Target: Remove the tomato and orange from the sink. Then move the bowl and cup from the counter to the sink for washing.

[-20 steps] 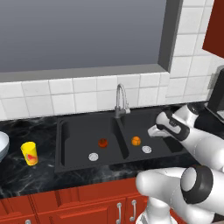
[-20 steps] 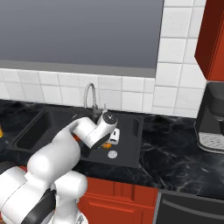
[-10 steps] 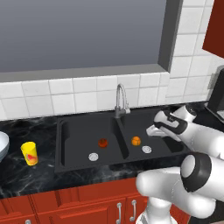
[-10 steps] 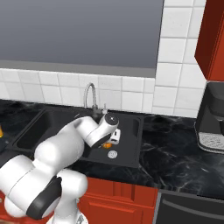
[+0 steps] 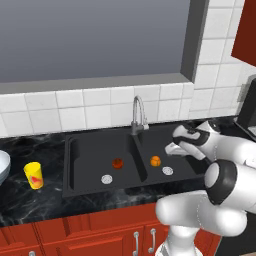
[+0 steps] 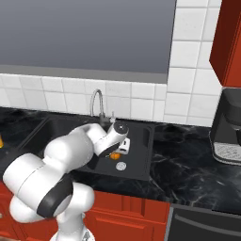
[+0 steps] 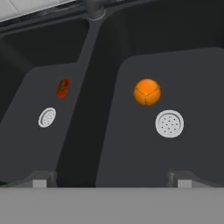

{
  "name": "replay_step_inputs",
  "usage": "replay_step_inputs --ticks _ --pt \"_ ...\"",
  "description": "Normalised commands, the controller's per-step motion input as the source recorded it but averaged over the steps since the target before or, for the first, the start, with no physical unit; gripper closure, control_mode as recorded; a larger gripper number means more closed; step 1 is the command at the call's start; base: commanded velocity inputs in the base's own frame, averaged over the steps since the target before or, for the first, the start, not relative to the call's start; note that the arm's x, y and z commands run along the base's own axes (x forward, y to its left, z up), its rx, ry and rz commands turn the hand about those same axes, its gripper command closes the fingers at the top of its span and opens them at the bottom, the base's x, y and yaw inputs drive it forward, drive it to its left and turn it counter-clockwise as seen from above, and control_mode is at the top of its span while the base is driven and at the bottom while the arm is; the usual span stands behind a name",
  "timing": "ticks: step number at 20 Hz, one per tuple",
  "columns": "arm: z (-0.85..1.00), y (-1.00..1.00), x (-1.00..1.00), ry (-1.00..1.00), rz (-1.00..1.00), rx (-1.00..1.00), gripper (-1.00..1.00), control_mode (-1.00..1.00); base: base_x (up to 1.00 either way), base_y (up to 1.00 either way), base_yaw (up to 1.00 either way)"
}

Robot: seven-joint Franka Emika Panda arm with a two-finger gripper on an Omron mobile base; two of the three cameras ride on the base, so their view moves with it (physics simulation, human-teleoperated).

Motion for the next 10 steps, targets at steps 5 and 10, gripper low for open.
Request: replay_step_inputs --ticks 5,10 --pt "-0.12 0.00 0.18 0.00 0.00 0.00 -1.00 -1.00 0.00 0.00 0.00" --pt "-0.13 0.00 0.19 0.05 0.00 0.00 -1.00 -1.00 0.00 0.00 0.00"
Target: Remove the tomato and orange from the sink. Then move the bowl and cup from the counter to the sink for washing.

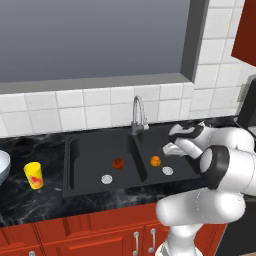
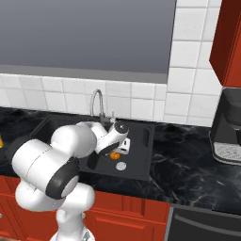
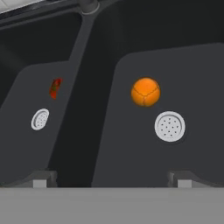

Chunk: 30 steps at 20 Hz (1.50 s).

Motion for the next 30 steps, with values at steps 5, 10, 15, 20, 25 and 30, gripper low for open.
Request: replay_step_inputs --ticks 5,10,15,20,25,30 --pt "-0.13 0.00 0.19 0.04 0.00 0.00 -1.00 -1.00 0.00 0.00 0.00" --pt "-0.11 0.00 0.19 0.01 0.00 0.00 -1.00 -1.00 0.00 0.00 0.00" --pt "-0.12 0.00 0.18 0.00 0.00 0.00 -1.00 -1.00 0.00 0.00 0.00" --pt "-0.14 0.00 0.15 0.00 0.00 0.00 -1.00 -1.00 0.00 0.00 0.00" --pt "-0.16 0.00 0.16 0.00 0.00 0.00 -1.00 -1.00 0.00 0.00 0.00" --pt "-0.15 -0.02 0.15 0.00 0.00 0.00 -1.00 -1.00 0.00 0.00 0.00"
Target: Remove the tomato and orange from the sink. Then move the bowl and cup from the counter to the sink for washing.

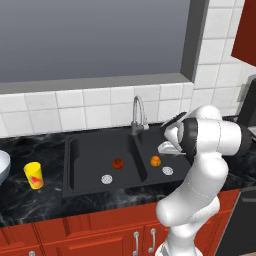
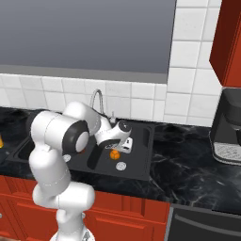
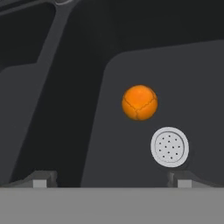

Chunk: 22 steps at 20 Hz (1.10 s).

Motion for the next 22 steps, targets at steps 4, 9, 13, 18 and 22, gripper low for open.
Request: replay_step_inputs --ticks 4,9,13,18,22 --pt "-0.14 -0.02 0.16 0.00 0.00 -0.01 -1.00 -1.00 0.00 0.00 0.00" --pt "-0.13 -0.02 0.15 0.00 0.00 -0.02 -1.00 -1.00 0.00 0.00 0.00" --pt "-0.13 -0.01 0.13 0.00 0.00 -0.05 -1.00 -1.00 0.00 0.00 0.00" --pt "-0.13 0.00 0.12 0.00 0.00 -0.02 -1.00 -1.00 0.00 0.00 0.00" --pt "-0.12 0.00 0.12 -0.02 0.00 -0.01 -1.00 -1.00 0.00 0.00 0.00"
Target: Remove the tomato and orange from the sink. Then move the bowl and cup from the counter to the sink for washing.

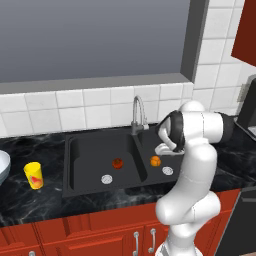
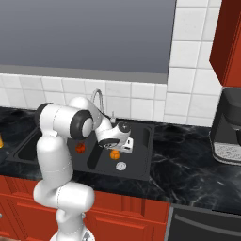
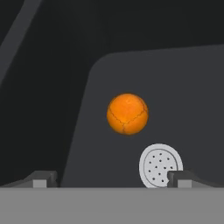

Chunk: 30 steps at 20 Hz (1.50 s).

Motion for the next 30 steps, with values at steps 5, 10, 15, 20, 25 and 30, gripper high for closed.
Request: replay_step_inputs --ticks 5,10,15,20,25,30 --pt "-0.12 0.00 0.12 -0.04 0.00 0.00 -1.00 -1.00 0.00 0.00 0.00" --pt "-0.12 0.00 0.13 -0.03 0.00 0.00 -1.00 -1.00 0.00 0.00 0.00" --pt "-0.13 0.00 0.13 0.00 0.00 0.00 -1.00 -1.00 0.00 0.00 0.00" --pt "-0.12 0.00 0.15 0.00 0.00 0.00 -1.00 -1.00 0.00 0.00 0.00" --pt "-0.10 0.00 0.16 0.00 -0.01 0.00 -1.00 -1.00 0.00 0.00 0.00" --pt "-0.13 0.01 0.13 0.00 -0.01 0.00 -1.00 -1.00 0.00 0.00 0.00"
